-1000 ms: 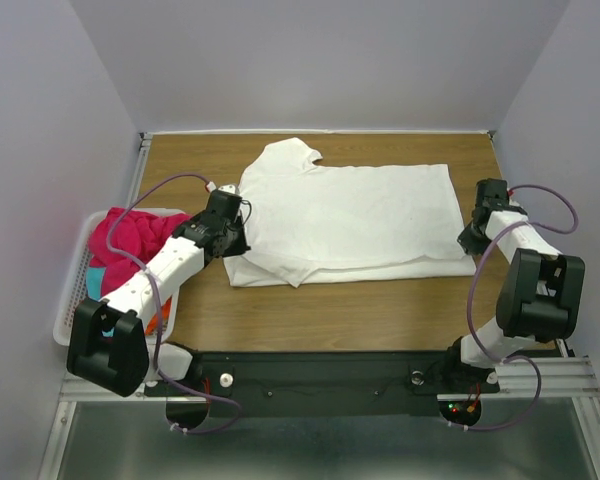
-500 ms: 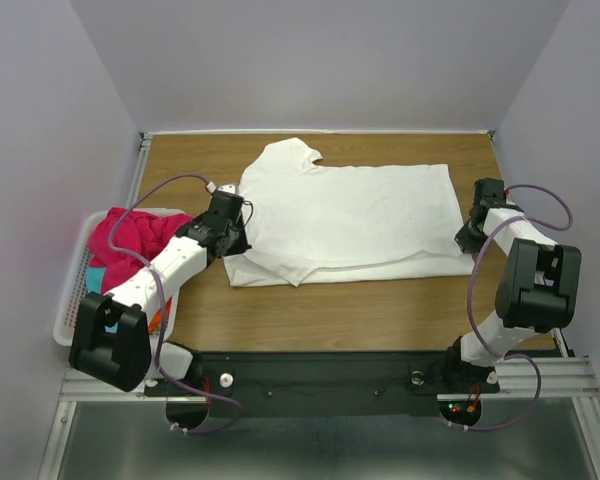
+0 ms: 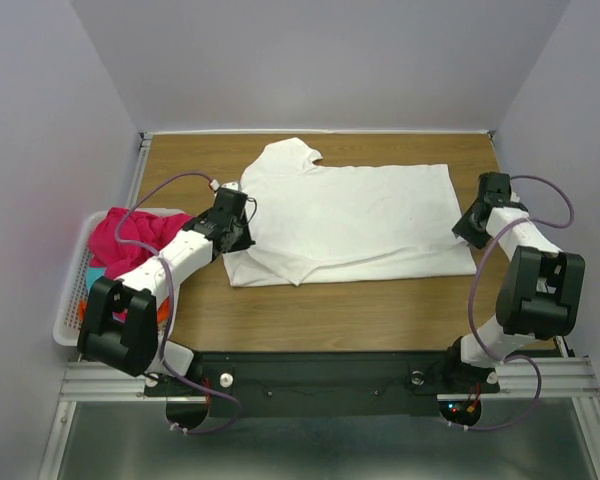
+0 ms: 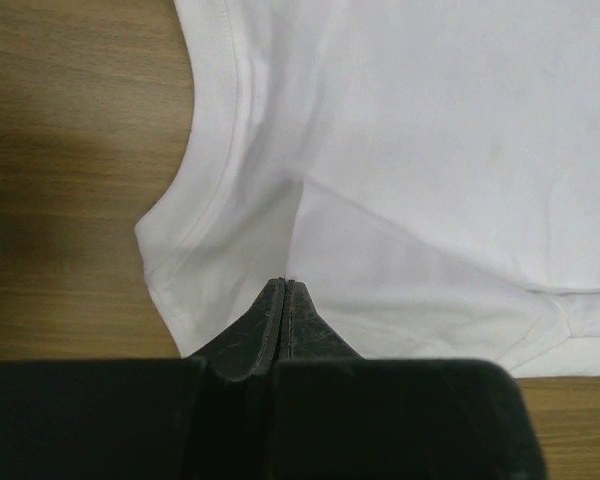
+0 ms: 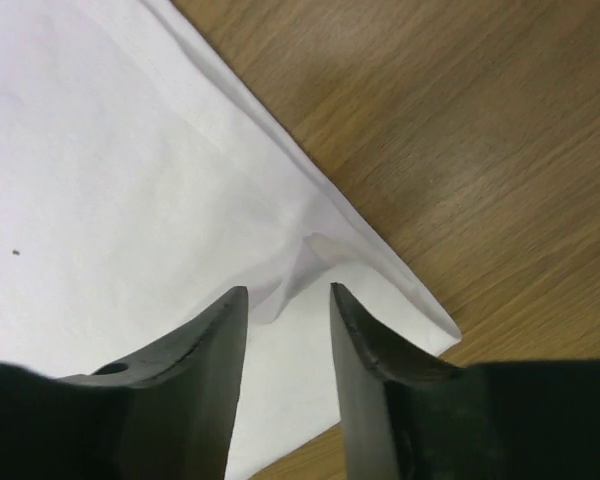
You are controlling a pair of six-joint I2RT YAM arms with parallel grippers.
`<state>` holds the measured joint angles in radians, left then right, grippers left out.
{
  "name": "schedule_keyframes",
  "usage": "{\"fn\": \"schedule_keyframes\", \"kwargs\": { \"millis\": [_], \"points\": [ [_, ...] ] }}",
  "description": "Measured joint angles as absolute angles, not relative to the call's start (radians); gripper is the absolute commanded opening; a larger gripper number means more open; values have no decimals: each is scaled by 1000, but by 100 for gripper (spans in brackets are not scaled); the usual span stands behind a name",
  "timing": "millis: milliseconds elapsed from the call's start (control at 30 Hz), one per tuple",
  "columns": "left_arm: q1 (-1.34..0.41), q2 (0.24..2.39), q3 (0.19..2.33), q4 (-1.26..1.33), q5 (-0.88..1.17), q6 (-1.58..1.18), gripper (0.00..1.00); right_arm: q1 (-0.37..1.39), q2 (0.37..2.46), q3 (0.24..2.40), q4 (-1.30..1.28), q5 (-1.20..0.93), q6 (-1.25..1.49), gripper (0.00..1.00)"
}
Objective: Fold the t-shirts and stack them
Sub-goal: Fold the tshirt
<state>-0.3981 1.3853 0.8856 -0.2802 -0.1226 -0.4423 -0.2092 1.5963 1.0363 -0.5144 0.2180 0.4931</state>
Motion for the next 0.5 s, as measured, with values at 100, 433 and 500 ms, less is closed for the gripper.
{"fn": "schedule_keyframes", "kwargs": {
  "millis": [100, 433, 500],
  "points": [
    [-398, 1409, 910, -277, -120, -436, 0, -209, 1567, 1036, -514, 194, 485, 67],
    [-412, 1453, 972, -273, -105, -412, 0, -209, 1367, 1017, -504, 118, 459, 76],
    [-422, 1464, 987, -273, -105, -409, 0, -209, 1332, 996, -503, 96, 457, 76]
  ]
}}
